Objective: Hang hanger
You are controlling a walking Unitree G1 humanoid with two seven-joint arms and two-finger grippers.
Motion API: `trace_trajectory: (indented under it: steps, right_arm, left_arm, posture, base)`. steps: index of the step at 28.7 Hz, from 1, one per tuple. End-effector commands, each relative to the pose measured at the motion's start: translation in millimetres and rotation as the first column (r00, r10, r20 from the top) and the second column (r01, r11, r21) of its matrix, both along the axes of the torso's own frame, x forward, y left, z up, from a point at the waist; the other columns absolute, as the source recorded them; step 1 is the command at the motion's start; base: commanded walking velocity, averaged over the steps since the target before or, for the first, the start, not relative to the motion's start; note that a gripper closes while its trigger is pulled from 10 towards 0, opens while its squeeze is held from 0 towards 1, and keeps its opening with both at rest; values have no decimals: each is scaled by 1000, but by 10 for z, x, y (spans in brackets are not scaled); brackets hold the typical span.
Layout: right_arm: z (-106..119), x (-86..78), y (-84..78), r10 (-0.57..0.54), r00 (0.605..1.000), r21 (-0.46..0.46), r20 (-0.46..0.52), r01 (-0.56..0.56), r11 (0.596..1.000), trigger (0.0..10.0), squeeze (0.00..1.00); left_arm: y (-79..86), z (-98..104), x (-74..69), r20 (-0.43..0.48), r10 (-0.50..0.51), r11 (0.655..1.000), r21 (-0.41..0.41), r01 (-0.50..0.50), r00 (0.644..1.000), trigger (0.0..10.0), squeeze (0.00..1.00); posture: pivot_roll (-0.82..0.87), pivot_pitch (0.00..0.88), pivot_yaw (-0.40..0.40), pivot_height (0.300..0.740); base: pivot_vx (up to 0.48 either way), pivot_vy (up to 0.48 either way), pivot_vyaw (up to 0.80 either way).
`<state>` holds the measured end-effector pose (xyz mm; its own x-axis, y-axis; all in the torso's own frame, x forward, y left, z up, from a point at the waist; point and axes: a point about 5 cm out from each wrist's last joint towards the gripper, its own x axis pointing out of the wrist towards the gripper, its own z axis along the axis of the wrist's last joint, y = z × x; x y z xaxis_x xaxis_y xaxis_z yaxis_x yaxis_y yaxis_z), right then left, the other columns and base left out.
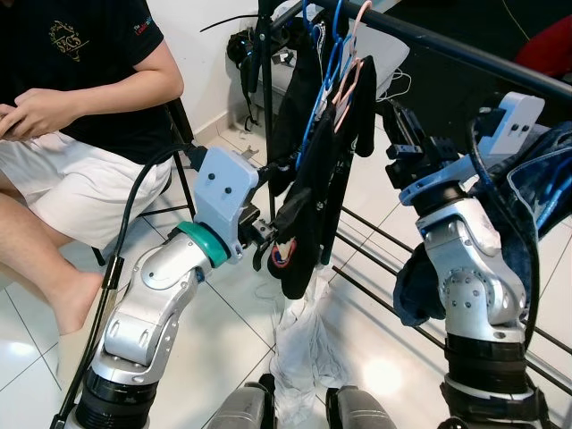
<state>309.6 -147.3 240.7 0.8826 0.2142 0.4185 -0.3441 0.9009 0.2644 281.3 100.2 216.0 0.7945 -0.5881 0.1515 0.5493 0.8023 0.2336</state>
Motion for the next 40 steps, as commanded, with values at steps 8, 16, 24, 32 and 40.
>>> trace_trajectory:
  steps: [8,16,24,32,40]
  right_arm:
    - [-61,-58,-306,-455,882,-286,120,469,835,10000,0]
    - [115,-473,-609,-690,681,-300,247,731,613,10000,0]
    - [-256,-977,-747,-791,605,-306,90,773,556,10000,0]
    - [-585,-1003,-799,-798,584,-130,-145,789,601,10000,0]
    - [-356,-603,-691,-642,741,186,-198,671,718,10000,1000]
  left_arm:
    - [21,-9,27,9,35,999,23,-35,999,10000,0]
    - [5,-22,38,5,23,999,27,-23,1000,10000,0]
    - [-70,-14,99,7,-26,999,43,26,1000,10000,0]
    - [-112,4,144,12,-47,998,52,46,999,10000,0]
    - [-140,14,146,21,-49,997,54,48,999,10000,0]
  posture:
    - [-53,121,103,740]
    - [-97,142,124,740]
    - [-121,151,154,740]
    - [-119,138,176,740]
    - [-93,111,164,740]
  base:
    - [0,0,0]
    - [0,0,0]
    - [0,0,0]
    - [0,0,0]
    - [0,0,0]
